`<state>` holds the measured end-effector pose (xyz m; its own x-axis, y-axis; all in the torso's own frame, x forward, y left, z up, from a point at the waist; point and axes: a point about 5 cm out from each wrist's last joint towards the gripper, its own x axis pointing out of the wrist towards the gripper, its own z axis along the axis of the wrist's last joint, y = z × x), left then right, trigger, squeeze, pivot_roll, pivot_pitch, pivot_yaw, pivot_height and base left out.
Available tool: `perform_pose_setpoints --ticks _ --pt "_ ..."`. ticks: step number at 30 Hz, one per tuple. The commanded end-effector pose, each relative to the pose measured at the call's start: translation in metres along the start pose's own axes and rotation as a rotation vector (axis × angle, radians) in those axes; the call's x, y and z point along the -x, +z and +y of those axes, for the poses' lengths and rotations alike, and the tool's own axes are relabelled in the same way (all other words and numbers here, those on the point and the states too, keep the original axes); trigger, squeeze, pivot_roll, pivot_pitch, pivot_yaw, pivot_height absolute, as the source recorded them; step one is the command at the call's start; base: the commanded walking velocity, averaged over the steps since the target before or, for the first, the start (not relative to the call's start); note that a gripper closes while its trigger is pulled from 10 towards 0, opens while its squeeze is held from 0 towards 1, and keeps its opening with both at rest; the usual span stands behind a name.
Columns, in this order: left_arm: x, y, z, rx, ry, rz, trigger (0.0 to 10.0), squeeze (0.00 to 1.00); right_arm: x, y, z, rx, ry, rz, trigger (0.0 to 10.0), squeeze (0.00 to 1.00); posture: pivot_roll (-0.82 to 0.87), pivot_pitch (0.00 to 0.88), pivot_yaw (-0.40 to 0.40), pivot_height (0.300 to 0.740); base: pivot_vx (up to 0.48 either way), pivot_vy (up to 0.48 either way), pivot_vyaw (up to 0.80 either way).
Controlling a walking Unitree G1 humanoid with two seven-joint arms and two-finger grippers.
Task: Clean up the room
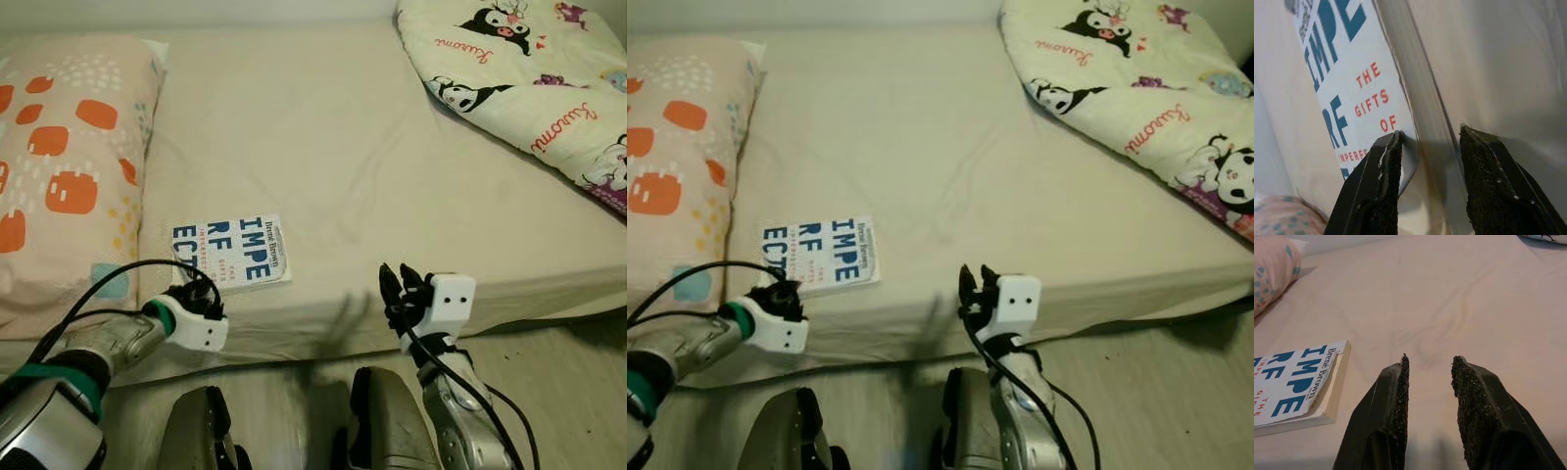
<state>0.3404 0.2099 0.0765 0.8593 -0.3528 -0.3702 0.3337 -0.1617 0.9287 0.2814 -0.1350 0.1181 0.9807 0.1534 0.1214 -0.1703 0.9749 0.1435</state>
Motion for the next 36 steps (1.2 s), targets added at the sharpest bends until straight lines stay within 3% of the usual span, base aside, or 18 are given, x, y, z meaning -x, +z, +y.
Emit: perform_pose_setpoints --ticks 1,5,7,12,13,14,15,16,17,18,19,20,21,23,24,25,29,36 --pt "0.005 -0.001 -0.012 0.053 -0.036 0.002 10.0 0.0 0.002 -0.007 0.001 -0.011 -0.005 0.033 10.0 0.0 -0.12 0.21 0.021 0.576 0.0 0.0 0.0" --pt "0.002 0.009 -0.004 0.163 0.042 -0.063 10.0 0.0 0.001 -0.007 0.002 -0.013 -0.003 0.031 10.0 0.0 -0.12 0.203 0.022 0.576 0.0 0.0 0.0" --pt "-0.001 0.022 0.012 0.233 0.157 -0.155 10.0 0.0 0.001 -0.007 0.001 -0.013 -0.002 0.031 10.0 0.0 -0.11 0.19 0.024 0.576 0.0 0.0 0.0" --pt "-0.004 0.044 0.04 0.352 0.314 -0.281 10.0 0.0 0.0 -0.008 0.0 -0.012 -0.003 0.03 10.0 0.0 -0.1 0.176 0.029 0.576 0.0 0.0 0.0" --pt "-0.004 0.053 0.052 0.434 0.365 -0.317 10.0 0.0 -0.001 -0.008 -0.001 -0.011 -0.003 0.029 10.0 0.0 -0.09 0.169 0.032 0.576 0.0 0.0 0.0" --pt "-0.002 0.065 0.067 0.642 0.431 -0.335 10.0 0.0 -0.001 -0.008 -0.001 -0.009 -0.002 0.027 10.0 0.0 -0.09 0.162 0.034 0.576 0.0 0.0 0.0" --pt "-0.002 0.065 0.067 0.642 0.431 -0.335 10.0 0.0 -0.001 -0.008 -0.001 -0.009 -0.002 0.027 10.0 0.0 -0.09 0.162 0.034 0.576 0.0 0.0 0.0" --pt "-0.001 0.069 0.069 0.758 0.437 -0.334 10.0 0.0 -0.001 -0.008 -0.001 -0.008 -0.002 0.027 10.0 0.0 -0.09 0.154 0.035 0.576 0.0 0.0 0.0" --pt "-0.001 0.074 0.068 0.88 0.431 -0.328 10.0 0.0 -0.001 -0.009 -0.002 -0.005 -0.001 0.028 10.0 0.0 -0.08 0.148 0.034 0.576 0.0 0.0 0.0" --pt "-0.001 0.074 0.068 0.88 0.431 -0.328 10.0 0.0 -0.001 -0.009 -0.002 -0.005 -0.001 0.028 10.0 0.0 -0.08 0.148 0.034 0.576 0.0 0.0 0.0" --pt "-0.002 0.077 0.064 1.044 0.444 -0.298 10.0 0.0 0.0 -0.01 -0.002 0.003 0.005 0.034 10.0 0.0 -0.08 0.138 0.034 0.576 0.0 0.0 0.0" --pt "-0.002 0.077 0.064 1.044 0.444 -0.298 10.0 0.0 0.0 -0.01 -0.002 0.003 0.005 0.034 10.0 0.0 -0.08 0.138 0.034 0.576 0.0 0.0 0.0" --pt "-0.002 0.076 0.057 1.169 0.47 -0.246 10.0 0.0 0.001 -0.013 -0.002 0.017 0.012 0.046 10.0 0.0 -0.08 0.125 0.035 0.576 0.0 0.0 0.0" --pt "-0.003 0.071 0.044 1.303 0.526 -0.145 10.0 0.0 0.004 -0.018 -0.005 0.045 0.017 0.062 10.0 0.0 -0.07 0.102 0.03 0.576 0.0 0.0 0.0" --pt "-0.003 0.071 0.044 1.303 0.526 -0.145 10.0 0.0 0.004 -0.018 -0.005 0.045 0.017 0.062 10.0 0.0 -0.07 0.102 0.03 0.576 0.0 0.0 0.0" --pt "-0.001 0.065 0.034 1.358 0.57 -0.071 10.0 0.0 0.006 -0.019 -0.013 0.053 0.0 0.067 10.0 0.0 -0.06 0.095 0.029 0.576 0.0 0.0 0.0" --pt "0.003 0.057 0.024 1.354 0.591 -0.019 10.0 0.0 0.008 -0.017 -0.027 0.084 -0.041 0.057 10.0 0.0 -0.06 0.074 0.03 0.576 0.0 0.0 0.0" --pt "0.015 0.049 0.031 1.409 0.573 0.022 10.0 0.0 0.003 -0.016 -0.039 0.105 -0.083 0.05 10.0 0.0 -0.06 0.053 0.033 0.599 0.0 0.0 0.0"
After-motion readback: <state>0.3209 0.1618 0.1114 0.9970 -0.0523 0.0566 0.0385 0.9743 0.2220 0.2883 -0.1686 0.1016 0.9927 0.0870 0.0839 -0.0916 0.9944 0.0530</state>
